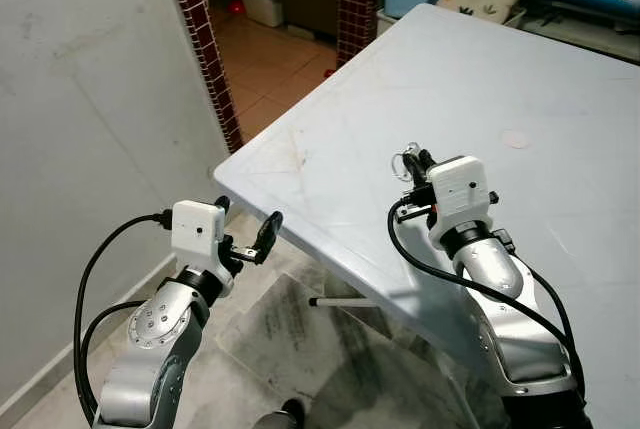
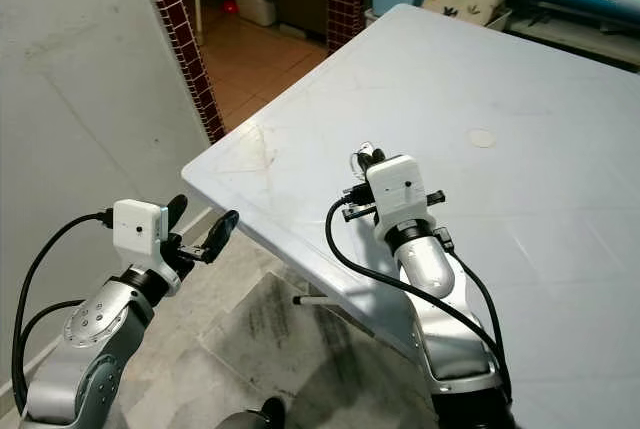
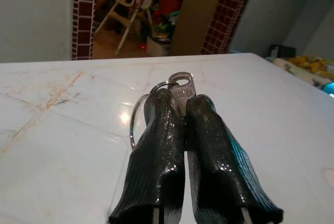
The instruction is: Hang keys on a hook
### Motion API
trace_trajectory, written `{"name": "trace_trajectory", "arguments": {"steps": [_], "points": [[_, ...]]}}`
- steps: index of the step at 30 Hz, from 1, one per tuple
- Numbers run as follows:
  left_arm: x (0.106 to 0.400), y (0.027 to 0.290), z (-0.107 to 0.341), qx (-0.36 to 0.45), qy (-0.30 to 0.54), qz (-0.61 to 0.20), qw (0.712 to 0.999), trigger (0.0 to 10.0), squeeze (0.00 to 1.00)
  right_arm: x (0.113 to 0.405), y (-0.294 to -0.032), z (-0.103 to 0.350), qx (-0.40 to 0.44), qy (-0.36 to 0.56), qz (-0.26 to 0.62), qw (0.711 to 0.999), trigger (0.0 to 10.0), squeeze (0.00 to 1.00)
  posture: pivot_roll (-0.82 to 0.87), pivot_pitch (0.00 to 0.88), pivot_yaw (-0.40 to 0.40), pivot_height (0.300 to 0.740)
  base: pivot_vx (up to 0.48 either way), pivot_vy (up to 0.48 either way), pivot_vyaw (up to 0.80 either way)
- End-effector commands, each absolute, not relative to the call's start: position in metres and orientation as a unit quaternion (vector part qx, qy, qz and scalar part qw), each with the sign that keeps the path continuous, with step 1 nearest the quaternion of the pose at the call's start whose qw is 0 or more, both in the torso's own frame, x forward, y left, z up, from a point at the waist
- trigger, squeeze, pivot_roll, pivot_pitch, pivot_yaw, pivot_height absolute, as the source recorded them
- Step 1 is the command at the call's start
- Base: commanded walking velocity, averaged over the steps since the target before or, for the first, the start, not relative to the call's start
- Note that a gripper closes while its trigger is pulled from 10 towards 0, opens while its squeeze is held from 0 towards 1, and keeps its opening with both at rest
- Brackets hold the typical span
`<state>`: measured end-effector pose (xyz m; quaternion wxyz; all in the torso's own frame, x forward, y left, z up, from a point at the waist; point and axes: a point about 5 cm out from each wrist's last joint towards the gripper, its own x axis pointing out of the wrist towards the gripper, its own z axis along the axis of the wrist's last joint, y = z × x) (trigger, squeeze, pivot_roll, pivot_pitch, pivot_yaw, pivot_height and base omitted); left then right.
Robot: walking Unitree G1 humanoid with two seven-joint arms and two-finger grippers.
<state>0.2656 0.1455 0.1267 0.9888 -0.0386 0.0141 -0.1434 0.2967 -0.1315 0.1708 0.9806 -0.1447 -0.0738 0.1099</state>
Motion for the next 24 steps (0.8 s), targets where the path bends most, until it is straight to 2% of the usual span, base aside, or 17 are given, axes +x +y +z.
{"name": "trace_trajectory", "arguments": {"steps": [1,21,24], "points": [[0.269,0.15,0.127,-0.024,0.003,-0.113,0.993,10.0,0.0,0.298,-0.127,0.173,-0.144,-0.083,0.118,0.979,10.0,0.0,0.02,0.049,0.03,0.74,0.0,0.0,0.8],[0.28,0.148,0.125,-0.043,-0.006,-0.09,0.995,10.0,0.0,0.305,-0.126,0.172,-0.131,-0.092,0.113,0.981,10.0,0.0,0.01,0.0,0.031,0.74,0.0,0.0,0.8],[0.281,0.148,0.125,-0.044,-0.005,-0.093,0.995,10.0,0.0,0.305,-0.126,0.171,-0.123,-0.09,0.113,0.982,10.0,0.0,0.01,0.0,0.031,0.74,0.0,0.0,0.38]]}}
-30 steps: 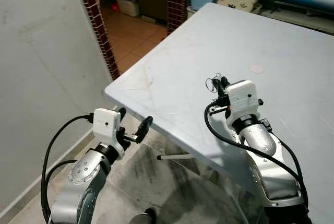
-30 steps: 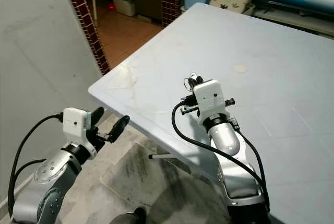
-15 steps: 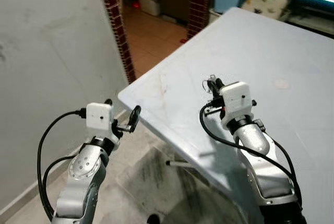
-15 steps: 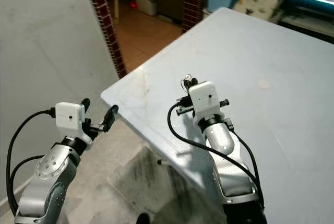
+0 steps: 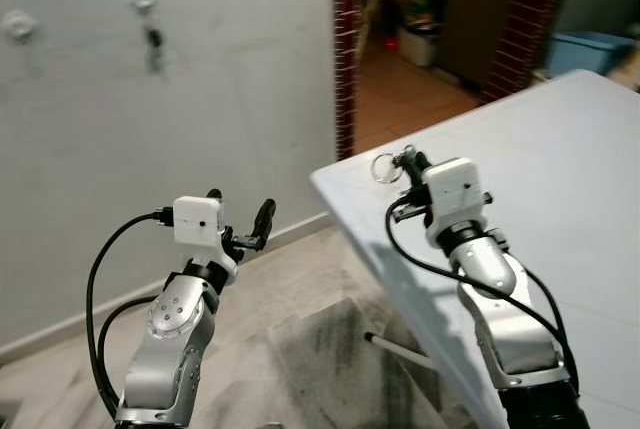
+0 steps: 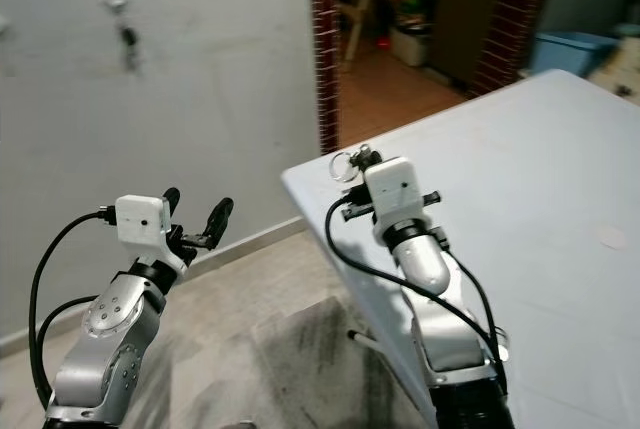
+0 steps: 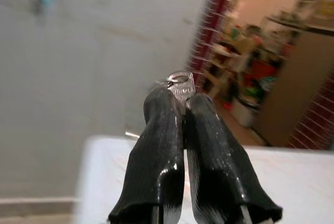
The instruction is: Hang keys on a hook
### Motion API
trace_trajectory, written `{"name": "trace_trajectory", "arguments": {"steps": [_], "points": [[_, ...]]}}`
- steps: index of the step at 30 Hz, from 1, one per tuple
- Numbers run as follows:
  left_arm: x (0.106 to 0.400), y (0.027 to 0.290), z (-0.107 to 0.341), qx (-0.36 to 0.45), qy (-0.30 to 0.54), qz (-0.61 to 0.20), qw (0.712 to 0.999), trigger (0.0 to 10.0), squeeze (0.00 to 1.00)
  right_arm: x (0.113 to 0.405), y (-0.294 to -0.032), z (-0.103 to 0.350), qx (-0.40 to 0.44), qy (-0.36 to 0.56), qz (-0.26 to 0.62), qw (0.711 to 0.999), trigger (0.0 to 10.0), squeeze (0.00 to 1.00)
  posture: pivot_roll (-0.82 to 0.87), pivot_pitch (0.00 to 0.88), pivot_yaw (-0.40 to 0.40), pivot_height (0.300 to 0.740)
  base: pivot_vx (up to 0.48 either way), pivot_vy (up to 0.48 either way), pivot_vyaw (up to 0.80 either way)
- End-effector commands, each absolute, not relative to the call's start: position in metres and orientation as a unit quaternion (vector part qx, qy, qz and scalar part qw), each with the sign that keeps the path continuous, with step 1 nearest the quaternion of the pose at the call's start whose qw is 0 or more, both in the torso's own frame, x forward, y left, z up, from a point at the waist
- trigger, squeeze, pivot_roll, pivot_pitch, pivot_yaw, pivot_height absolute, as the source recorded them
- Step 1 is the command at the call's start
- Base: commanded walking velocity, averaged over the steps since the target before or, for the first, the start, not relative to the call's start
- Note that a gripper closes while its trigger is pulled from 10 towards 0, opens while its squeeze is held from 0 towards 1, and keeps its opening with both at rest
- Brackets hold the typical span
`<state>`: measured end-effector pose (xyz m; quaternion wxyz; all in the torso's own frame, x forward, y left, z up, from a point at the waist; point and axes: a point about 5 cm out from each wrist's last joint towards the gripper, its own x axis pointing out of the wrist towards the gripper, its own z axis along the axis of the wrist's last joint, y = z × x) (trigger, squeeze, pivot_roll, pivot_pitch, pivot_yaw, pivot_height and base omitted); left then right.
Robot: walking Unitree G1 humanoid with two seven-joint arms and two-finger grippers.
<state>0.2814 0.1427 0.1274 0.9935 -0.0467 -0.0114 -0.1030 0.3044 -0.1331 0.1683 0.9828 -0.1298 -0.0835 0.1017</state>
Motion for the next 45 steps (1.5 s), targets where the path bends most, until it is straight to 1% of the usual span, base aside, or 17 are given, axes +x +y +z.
{"name": "trace_trajectory", "arguments": {"steps": [1,8,13,40,45], "points": [[0.2812,0.1481,0.1242,-0.045,-0.003,-0.092,0.995,10.0,0.0,0.3054,-0.1257,0.1706,-0.12,-0.089,0.113,0.982,10.0,0.0,0.01,0.0,0.031,0.74,0.0,0.0,0.0],[0.2811,0.1485,0.1235,-0.049,-0.001,-0.089,0.995,10.0,0.0,0.3058,-0.1256,0.1705,-0.117,-0.089,0.115,0.982,10.0,0.0,0.02,0.0,0.031,0.74,0.0,0.0,0.0],[0.2828,0.1496,0.1238,-0.056,-0.001,-0.082,0.995,10.0,0.0,0.3081,-0.1244,0.1709,-0.115,-0.089,0.117,0.983,10.0,0.0,0.02,0.011,0.03,0.74,0.0,0.381,0.0],[0.2847,0.1486,0.124,-0.054,-0.002,-0.085,0.995,10.0,0.0,0.3085,-0.123,0.1702,-0.111,-0.091,0.116,0.983,10.0,0.0,0.02,0.0,0.037,0.74,0.0,0.446,0.0],[0.2855,0.1478,0.1257,-0.044,-0.011,-0.087,0.995,10.0,0.0,0.3089,-0.1226,0.1697,-0.117,-0.092,0.116,0.982,10.0,0.0,0.02,0.0,0.039,0.74,0.0,0.0,0.0]]}}
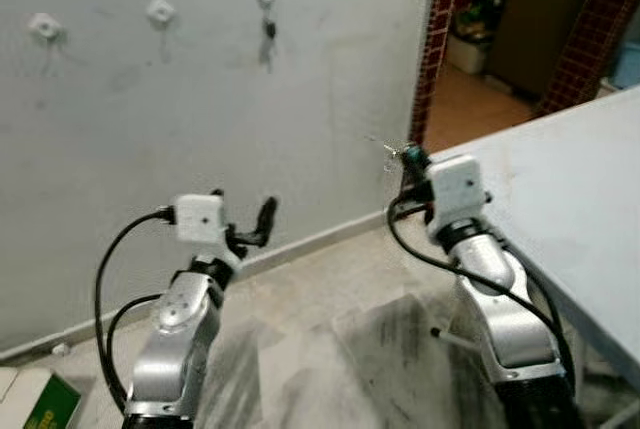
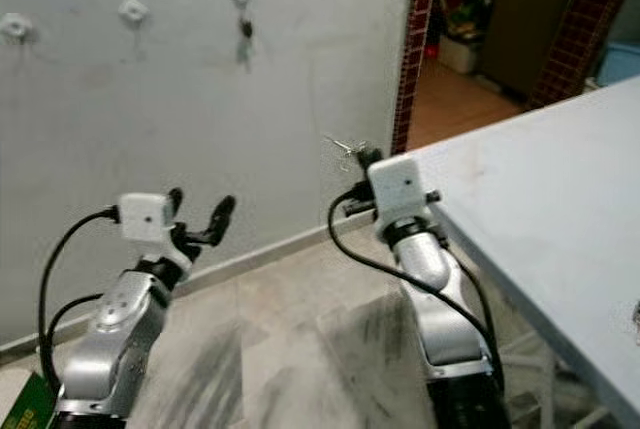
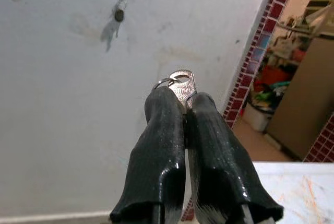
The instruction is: Hang keys on a hook
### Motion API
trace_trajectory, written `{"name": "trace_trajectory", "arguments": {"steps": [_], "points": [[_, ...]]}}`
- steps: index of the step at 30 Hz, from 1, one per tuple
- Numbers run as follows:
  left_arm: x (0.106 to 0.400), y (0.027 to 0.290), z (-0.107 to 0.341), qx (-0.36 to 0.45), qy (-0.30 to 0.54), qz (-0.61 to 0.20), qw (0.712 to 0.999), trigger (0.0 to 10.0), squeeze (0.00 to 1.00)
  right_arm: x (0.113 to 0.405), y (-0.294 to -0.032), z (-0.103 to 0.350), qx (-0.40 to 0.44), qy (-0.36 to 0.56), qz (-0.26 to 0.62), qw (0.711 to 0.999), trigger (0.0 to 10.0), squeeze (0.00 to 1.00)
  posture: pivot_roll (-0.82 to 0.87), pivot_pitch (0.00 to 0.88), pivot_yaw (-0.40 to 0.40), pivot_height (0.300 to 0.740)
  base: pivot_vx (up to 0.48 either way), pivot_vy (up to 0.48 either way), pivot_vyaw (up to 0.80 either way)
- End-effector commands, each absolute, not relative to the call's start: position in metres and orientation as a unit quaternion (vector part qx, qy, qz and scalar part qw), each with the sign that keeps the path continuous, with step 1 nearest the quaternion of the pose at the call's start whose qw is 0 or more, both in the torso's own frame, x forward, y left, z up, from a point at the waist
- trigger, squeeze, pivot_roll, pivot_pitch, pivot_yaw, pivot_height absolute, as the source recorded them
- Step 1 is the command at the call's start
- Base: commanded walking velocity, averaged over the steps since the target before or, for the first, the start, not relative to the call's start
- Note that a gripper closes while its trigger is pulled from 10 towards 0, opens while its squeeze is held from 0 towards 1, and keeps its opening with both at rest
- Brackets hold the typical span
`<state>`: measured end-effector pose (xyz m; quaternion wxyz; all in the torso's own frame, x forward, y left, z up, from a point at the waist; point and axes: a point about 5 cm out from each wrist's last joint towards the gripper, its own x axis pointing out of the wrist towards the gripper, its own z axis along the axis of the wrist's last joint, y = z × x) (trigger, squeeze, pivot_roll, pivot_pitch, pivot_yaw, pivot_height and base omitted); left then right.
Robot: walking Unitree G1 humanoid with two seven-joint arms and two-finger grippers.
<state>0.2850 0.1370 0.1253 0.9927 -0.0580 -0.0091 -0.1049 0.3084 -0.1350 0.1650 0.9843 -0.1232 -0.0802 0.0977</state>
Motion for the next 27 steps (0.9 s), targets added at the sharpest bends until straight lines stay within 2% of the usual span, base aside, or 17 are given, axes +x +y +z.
{"name": "trace_trajectory", "arguments": {"steps": [1,27], "points": [[0.2856,0.1479,0.1258,-0.044,-0.011,-0.086,0.995,10.0,0.0,0.3089,-0.1225,0.1699,-0.117,-0.093,0.115,0.982,10.0,0.0,0.02,0.0,0.039,0.74,0.0,0.0,0.0],[0.2848,0.1405,0.1269,-0.066,-0.011,-0.122,0.99,10.0,0.0,0.3097,-0.1197,0.1703,-0.121,-0.096,0.121,0.98,10.0,0.0,0.02,0.0,0.039,0.74,0.0,0.0,0.76]]}}
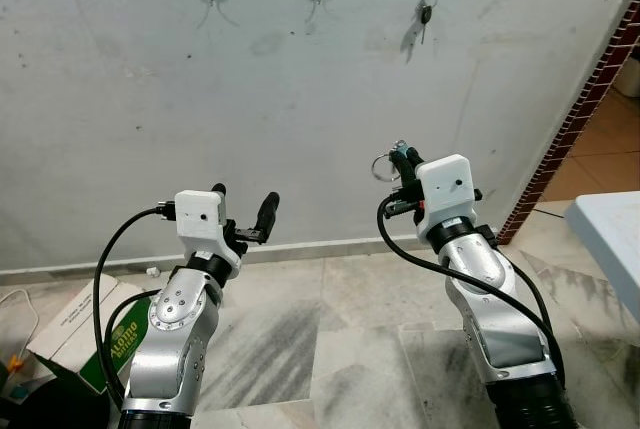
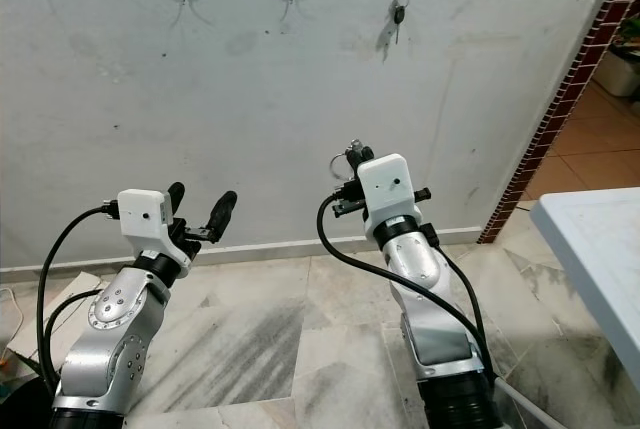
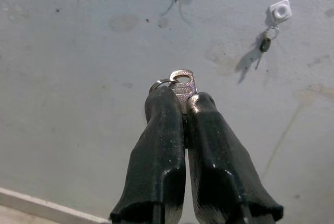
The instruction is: Hang keys on a hook
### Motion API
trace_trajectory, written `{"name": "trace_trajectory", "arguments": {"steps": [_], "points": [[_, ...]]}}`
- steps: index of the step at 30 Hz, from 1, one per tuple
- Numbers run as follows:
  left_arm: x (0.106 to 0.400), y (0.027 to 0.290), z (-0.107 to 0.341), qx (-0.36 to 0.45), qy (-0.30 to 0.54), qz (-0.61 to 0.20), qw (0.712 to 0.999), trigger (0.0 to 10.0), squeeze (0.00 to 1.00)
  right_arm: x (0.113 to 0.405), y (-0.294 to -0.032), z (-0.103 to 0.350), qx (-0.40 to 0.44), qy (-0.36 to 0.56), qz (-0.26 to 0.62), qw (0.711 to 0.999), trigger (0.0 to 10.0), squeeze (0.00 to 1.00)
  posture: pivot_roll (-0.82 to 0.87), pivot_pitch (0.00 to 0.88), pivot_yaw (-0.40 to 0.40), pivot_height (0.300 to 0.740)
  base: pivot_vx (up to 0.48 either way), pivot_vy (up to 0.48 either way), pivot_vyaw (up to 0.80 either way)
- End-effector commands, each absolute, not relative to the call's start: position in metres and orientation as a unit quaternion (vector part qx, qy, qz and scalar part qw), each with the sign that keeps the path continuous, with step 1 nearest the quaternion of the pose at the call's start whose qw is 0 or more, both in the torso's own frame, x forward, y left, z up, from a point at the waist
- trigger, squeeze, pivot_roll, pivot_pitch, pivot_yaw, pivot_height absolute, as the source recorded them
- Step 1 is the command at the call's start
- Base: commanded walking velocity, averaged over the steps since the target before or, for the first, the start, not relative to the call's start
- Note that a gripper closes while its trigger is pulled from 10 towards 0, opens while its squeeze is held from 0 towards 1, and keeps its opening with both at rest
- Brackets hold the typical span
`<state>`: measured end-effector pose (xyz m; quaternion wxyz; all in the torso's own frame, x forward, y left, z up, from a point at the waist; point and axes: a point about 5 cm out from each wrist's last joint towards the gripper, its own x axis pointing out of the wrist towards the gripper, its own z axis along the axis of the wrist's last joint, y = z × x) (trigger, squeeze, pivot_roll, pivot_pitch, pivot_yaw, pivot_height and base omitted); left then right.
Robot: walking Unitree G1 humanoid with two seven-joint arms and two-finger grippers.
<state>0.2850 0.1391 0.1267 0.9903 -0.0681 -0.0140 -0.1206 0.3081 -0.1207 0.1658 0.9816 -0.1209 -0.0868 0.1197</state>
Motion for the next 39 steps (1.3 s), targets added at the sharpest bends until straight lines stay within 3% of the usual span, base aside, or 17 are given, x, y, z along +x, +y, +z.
{"name": "trace_trajectory", "arguments": {"steps": [1,12,31,39], "points": [[0.285,0.14,0.127,-0.066,-0.011,-0.123,0.99,10.0,0.0,0.31,-0.12,0.17,-0.121,-0.096,0.121,0.98,10.0,0.0,0.02,0.0,0.039,0.74,0.0,0.0,0.74],[0.285,0.138,0.127,-0.07,-0.011,-0.128,0.989,10.0,0.0,0.31,-0.119,0.173,-0.119,-0.101,0.124,0.98,10.0,0.0,0.02,0.004,0.03,0.74,0.0,0.0,0.69],[0.283,0.131,0.13,-0.094,-0.02,-0.159,0.983,10.0,0.0,0.31,-0.121,0.182,-0.106,-0.127,0.112,0.98,10.0,0.0,0.01,0.003,0.03,0.74,0.0,0.0,0.0],[0.282,0.13,0.13,-0.099,-0.02,-0.167,0.981,10.0,0.0,0.31,-0.119,0.18,-0.107,-0.125,0.118,0.979,10.0,0.0,0.01,0.003,0.03,0.74,0.303,0.0,0.0]]}}
